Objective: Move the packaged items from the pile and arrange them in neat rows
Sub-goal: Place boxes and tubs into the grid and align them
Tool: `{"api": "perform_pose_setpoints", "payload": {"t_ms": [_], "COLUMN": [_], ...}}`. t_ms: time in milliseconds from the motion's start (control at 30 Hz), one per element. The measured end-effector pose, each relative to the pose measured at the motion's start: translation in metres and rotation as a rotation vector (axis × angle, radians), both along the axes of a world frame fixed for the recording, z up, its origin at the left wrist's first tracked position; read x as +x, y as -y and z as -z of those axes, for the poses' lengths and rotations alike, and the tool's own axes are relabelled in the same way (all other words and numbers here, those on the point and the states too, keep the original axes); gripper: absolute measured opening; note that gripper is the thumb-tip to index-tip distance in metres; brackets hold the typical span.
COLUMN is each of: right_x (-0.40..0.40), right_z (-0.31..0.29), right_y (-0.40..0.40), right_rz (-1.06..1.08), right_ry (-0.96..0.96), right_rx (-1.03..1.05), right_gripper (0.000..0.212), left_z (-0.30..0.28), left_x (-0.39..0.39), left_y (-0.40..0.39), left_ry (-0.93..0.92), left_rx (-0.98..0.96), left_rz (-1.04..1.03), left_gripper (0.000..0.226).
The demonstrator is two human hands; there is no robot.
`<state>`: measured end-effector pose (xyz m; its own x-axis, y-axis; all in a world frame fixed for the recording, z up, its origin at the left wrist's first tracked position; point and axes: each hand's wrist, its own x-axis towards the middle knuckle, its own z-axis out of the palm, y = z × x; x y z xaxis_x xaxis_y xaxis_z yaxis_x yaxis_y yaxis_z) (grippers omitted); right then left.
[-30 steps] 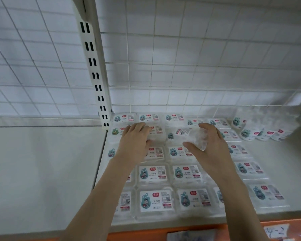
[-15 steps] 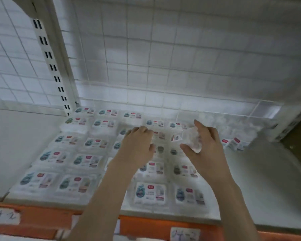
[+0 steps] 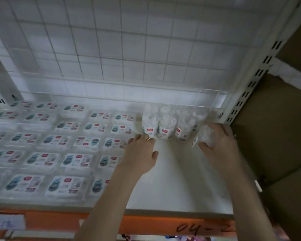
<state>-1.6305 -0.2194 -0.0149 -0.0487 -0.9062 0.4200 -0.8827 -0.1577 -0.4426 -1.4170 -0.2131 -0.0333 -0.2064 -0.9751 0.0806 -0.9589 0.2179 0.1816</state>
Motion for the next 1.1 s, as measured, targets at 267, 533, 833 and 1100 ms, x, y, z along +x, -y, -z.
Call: {"api": "perform_pose_setpoints", "payload": {"t_ms": [267,533,833,1100], "right_x": [-0.009,-0.003,0.092,0.277], "right_z": [0.004,0.009,-0.008,0.005], "right_y": [0.039,0.043,0.002,-0.024], "right_rz": [-0.036,-0.034,-0.114,-0.353], "right_ry": [-0.018,-0.02,-0.046,-0.108], "right_rx": [0.11,0.08,-0.098,0.074], "right_gripper": [0.05,0.055,0.044,0.045], "left_z": [0.006,0.001,-0.014,-0.013], "left_x": [-0.002,0.008,0.079,0.247], "left_y": [0.001,0.002,-0.012,-0.041], "left_ry": [-0.015,-0.034,-0.069,-0.058], "left_rx": [0.031,-0.011,-0.077,-0.097], "left_rz": [-0.068,-0.048,-0.073,-0.251], "left_gripper": [0.039,0.041,0.042,0.046]}}
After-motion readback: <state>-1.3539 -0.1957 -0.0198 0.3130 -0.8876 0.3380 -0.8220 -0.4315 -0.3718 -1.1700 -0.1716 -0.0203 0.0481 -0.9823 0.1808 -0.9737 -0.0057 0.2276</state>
